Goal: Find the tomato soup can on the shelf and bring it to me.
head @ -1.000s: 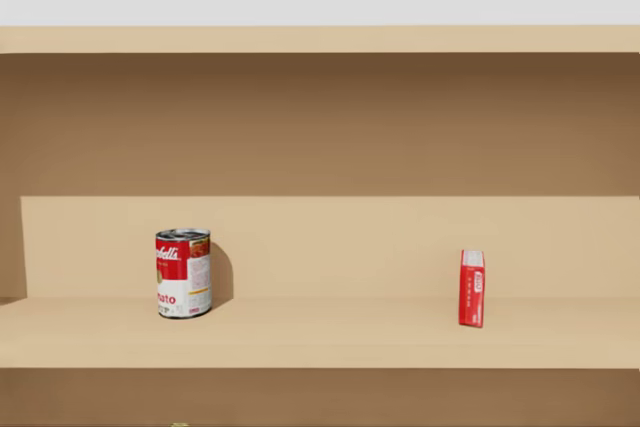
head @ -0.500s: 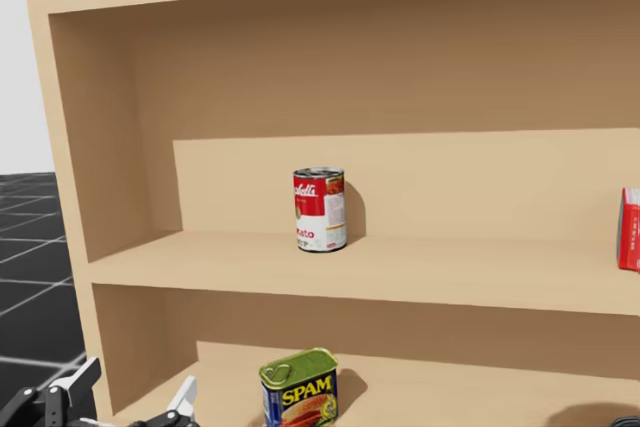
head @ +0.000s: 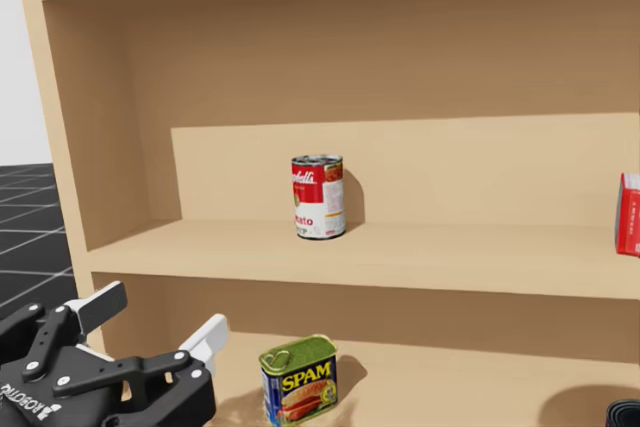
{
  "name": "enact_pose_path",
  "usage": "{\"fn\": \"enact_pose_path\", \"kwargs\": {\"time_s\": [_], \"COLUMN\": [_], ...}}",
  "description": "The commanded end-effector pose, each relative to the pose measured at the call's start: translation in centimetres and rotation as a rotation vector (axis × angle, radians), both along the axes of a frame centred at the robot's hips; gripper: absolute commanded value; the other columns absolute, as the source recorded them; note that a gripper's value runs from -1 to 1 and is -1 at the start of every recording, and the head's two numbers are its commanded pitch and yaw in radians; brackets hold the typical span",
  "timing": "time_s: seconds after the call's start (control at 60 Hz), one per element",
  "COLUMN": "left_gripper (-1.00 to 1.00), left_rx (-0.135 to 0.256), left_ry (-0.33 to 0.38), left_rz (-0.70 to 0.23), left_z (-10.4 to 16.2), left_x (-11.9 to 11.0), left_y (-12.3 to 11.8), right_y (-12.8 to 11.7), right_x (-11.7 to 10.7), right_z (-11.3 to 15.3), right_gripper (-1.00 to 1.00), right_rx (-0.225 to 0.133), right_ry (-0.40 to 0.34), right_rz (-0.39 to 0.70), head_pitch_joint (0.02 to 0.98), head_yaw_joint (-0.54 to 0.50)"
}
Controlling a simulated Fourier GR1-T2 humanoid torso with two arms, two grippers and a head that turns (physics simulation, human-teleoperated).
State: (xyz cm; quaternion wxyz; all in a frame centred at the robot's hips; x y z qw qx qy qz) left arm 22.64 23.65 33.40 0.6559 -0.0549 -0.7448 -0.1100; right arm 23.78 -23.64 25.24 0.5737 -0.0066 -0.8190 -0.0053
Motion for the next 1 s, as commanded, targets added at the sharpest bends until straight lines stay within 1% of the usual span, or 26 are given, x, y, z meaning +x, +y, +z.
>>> {"fn": "enact_pose_path", "kwargs": {"time_s": [0.017, 0.117, 0.167, 0.217, 0.25, 0.283, 0.317, 0.367, 0.417, 0.483, 0.533, 0.567, 0.6, 0.617, 0.717, 0.783, 0.8, 0.883, 0.95, 1.0], "left_gripper": [-1.00, -1.00, -1.00, -1.00, -1.00, -1.00, -1.00, -1.00, -1.00, -1.00, -1.00, -1.00, -1.00, -1.00, -1.00, -1.00, -1.00, -1.00, -1.00, -1.00], "left_rx": [-0.010, -0.019, -0.031, -0.034, -0.047, -0.051, -0.050, -0.062, -0.059, -0.057, -0.062, -0.062, -0.064, -0.067, -0.067, -0.066, -0.065, -0.078, -0.067, -0.073], "left_ry": [0.013, 0.030, 0.040, 0.050, 0.062, 0.070, 0.078, 0.094, 0.109, 0.126, 0.142, 0.149, 0.155, 0.162, 0.176, 0.179, 0.170, 0.175, 0.168, 0.174], "left_rz": [-0.102, -0.111, -0.120, -0.105, -0.117, -0.120, -0.112, -0.107, -0.094, -0.077, -0.071, -0.062, -0.061, -0.056, -0.053, -0.042, -0.038, -0.036, -0.009, -0.011], "left_z": [3.6, 4.9, 5.2, 5.5, 5.6, 5.7, 5.9, 6.0, 6.0, 5.9, 5.9, 5.8, 5.8, 5.8, 5.7, 5.6, 5.5, 5.3, 5.1, 5.0], "left_x": [-0.5, 0.7, 1.1, 2.0, 2.5, 2.8, 3.6, 4.6, 5.6, 6.8, 7.9, 8.6, 9.0, 9.5, 10.8, 11.6, 12.0, 12.7, 13.2, 13.5], "left_y": [-1.8, -2.3, -2.4, -2.7, -2.9, -3.1, -3.4, -3.6, -3.8, -4.1, -4.3, -4.5, -4.6, -4.7, -5.3, -5.7, -5.9, -6.4, -6.7, -7.0], "right_y": [-0.1, -0.2, -0.2, -0.3, -0.3, -0.3, -0.3, -0.3, -0.3, -0.3, -0.4, -0.4, -0.5, -0.5, -0.7, -0.7, -0.8, -0.8, -0.9, -0.9], "right_x": [0.0, 0.0, 0.0, 0.0, 0.0, 0.0, 0.0, 0.0, 0.0, 0.0, 0.0, -0.1, -0.1, -0.1, -0.1, -0.1, -0.2, -0.2, -0.2, -0.2], "right_z": [-0.1, -0.1, -0.1, -0.1, -0.1, -0.1, 0.0, 0.0, 0.0, 0.1, 0.1, 0.1, 0.2, 0.2, 0.3, 0.4, 0.4, 0.4, 0.5, 0.5], "right_gripper": [-1.00, -1.00, -1.00, -1.00, -1.00, -1.00, -1.00, -1.00, -1.00, -1.00, -1.00, -1.00, -1.00, -1.00, -1.00, -1.00, -1.00, -1.00, -1.00, -1.00], "right_rx": [0.010, 0.015, 0.015, 0.014, 0.016, 0.017, 0.026, 0.044, 0.038, 0.041, 0.037, 0.040, 0.050, 0.059, 0.072, 0.072, 0.073, 0.074, 0.074, 0.073], "right_ry": [0.004, 0.005, 0.005, 0.004, 0.004, 0.004, 0.005, 0.010, 0.006, 0.004, 0.001, 0.001, 0.004, 0.006, 0.006, 0.004, 0.003, 0.000, -0.001, -0.001], "right_rz": [0.002, 0.002, 0.001, 0.000, 0.000, 0.001, 0.004, 0.016, 0.009, 0.008, 0.005, 0.006, 0.012, 0.017, 0.018, 0.015, 0.016, 0.014, 0.013, 0.013], "head_pitch_joint": [0.239, 0.240, 0.241, 0.241, 0.242, 0.242, 0.243, 0.243, 0.245, 0.246, 0.246, 0.246, 0.245, 0.244, 0.245, 0.245, 0.244, 0.245, 0.247, 0.250], "head_yaw_joint": [0.24, 0.24, 0.24, 0.25, 0.25, 0.25, 0.25, 0.25, 0.25, 0.25, 0.26, 0.25, 0.25, 0.25, 0.25, 0.25, 0.25, 0.25, 0.24, 0.24]}}
